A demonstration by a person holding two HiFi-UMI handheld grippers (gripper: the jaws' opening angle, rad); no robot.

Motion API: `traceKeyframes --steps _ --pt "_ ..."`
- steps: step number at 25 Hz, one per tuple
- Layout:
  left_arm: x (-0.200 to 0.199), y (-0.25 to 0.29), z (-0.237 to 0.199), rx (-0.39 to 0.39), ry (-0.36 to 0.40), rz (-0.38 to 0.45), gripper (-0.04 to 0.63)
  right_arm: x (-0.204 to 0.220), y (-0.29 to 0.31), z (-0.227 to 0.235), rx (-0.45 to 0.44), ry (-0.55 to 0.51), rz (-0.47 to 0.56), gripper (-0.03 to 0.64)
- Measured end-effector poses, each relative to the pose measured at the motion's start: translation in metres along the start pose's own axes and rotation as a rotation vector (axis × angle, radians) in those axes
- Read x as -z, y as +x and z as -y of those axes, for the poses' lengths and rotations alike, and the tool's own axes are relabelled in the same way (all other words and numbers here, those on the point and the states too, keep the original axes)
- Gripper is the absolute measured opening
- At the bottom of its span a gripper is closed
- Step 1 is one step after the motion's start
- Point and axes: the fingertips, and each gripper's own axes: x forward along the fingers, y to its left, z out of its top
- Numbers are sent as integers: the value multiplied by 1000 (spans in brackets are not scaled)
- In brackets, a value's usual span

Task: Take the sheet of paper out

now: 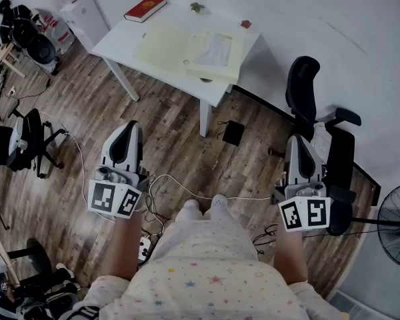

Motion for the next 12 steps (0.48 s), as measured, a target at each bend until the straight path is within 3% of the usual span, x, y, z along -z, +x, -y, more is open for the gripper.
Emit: traceKeyframes --steps 12 --pt "-1 -13 -15 21 -4 -2 18 -4 2 -36 12 6 15 2"
